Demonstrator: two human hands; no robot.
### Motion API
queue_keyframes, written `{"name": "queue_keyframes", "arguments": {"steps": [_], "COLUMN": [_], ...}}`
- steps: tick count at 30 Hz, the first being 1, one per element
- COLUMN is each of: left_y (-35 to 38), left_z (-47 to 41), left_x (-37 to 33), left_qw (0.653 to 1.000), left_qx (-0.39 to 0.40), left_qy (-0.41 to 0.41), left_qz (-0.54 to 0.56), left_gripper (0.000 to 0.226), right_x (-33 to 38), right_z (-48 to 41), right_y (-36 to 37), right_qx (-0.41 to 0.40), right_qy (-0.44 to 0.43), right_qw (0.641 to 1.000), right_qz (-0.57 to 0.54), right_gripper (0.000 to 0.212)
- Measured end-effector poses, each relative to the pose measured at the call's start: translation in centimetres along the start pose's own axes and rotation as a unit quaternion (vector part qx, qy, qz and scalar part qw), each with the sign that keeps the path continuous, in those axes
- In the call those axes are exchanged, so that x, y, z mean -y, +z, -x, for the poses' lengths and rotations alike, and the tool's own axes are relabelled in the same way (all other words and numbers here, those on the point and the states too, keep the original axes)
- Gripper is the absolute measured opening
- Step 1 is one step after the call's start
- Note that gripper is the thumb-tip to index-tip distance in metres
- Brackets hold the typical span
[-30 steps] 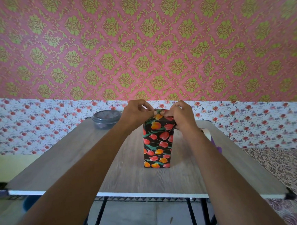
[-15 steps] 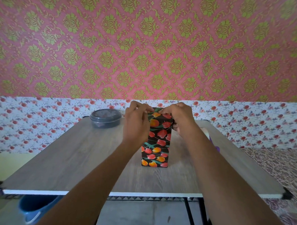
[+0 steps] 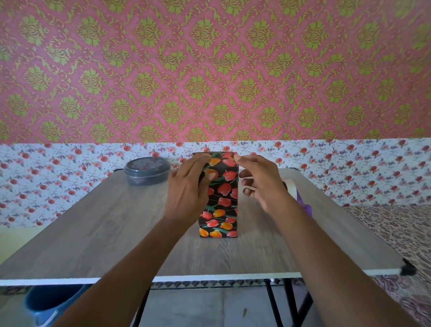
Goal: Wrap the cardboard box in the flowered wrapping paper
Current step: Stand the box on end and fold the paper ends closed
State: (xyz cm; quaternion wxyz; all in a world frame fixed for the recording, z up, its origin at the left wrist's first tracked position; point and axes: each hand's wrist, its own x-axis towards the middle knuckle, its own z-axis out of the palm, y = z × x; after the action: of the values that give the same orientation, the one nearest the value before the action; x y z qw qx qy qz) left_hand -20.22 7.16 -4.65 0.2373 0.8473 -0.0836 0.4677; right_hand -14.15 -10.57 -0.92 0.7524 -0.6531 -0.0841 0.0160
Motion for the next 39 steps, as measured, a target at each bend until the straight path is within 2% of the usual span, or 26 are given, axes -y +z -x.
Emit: {"name": "queue_keyframes", "arguments": {"steps": [2, 4, 6, 9, 10, 12, 14, 18, 22, 27, 33, 39], "left_y": [-0.1, -0.2, -0.1, -0.1, -0.2, 0.1, 0.4, 0.8, 1.1, 1.3, 1.4, 1.4], "left_z": [-0.1, -0.3, -0.2, -0.3, -0.4, -0.5, -0.6, -0.5, -0.3, -0.4, -0.5, -0.5], "left_x": [-0.1, 0.1, 0.5, 1.1, 1.2, 1.2, 0.8, 0.3, 0.1, 0.2, 0.5, 0.4], "left_qw": [1.0, 0.999, 0.996, 0.994, 0.994, 0.993, 0.992, 0.994, 0.996, 0.996, 0.996, 0.996], "left_qx": [0.006, 0.019, 0.038, 0.043, 0.041, 0.042, 0.036, 0.026, 0.028, 0.033, 0.03, 0.032], "left_qy": [-0.007, -0.012, -0.012, -0.006, -0.006, -0.008, -0.006, -0.006, -0.027, -0.042, -0.038, -0.043], "left_qz": [0.0, -0.03, -0.075, -0.098, -0.104, -0.113, -0.118, -0.107, -0.081, -0.078, -0.072, -0.065], "left_gripper": [0.037, 0.036, 0.04, 0.043, 0.043, 0.042, 0.043, 0.042, 0.041, 0.043, 0.043, 0.043], "right_x": [-0.6, -1.2, -2.0, -3.5, -4.0, -5.1, -5.9, -7.0, -6.8, -6.0, -5.1, -5.1], "right_z": [0.6, 0.9, 1.0, 0.9, 0.8, 0.4, 0.1, -0.7, -1.8, -2.8, -4.0, -3.9], "right_y": [-1.2, -2.6, -4.2, -7.0, -7.8, -9.4, -10.7, -12.2, -12.9, -13.2, -13.1, -13.2], "right_qx": [-0.023, -0.061, -0.115, -0.203, -0.224, -0.266, -0.275, -0.189, -0.167, -0.151, -0.12, -0.13], "right_qy": [-0.032, -0.079, -0.135, -0.196, -0.193, -0.132, -0.041, 0.048, 0.09, 0.137, 0.148, 0.154], "right_qw": [0.999, 0.995, 0.979, 0.932, 0.917, 0.878, 0.86, 0.887, 0.886, 0.936, 0.925, 0.925], "right_qz": [-0.024, 0.006, 0.096, 0.229, 0.267, 0.376, 0.427, 0.419, 0.422, 0.288, 0.328, 0.322], "right_gripper": [0.018, 0.019, 0.008, 0.008, 0.003, 0.026, 0.046, 0.053, 0.061, 0.075, 0.07, 0.07]}}
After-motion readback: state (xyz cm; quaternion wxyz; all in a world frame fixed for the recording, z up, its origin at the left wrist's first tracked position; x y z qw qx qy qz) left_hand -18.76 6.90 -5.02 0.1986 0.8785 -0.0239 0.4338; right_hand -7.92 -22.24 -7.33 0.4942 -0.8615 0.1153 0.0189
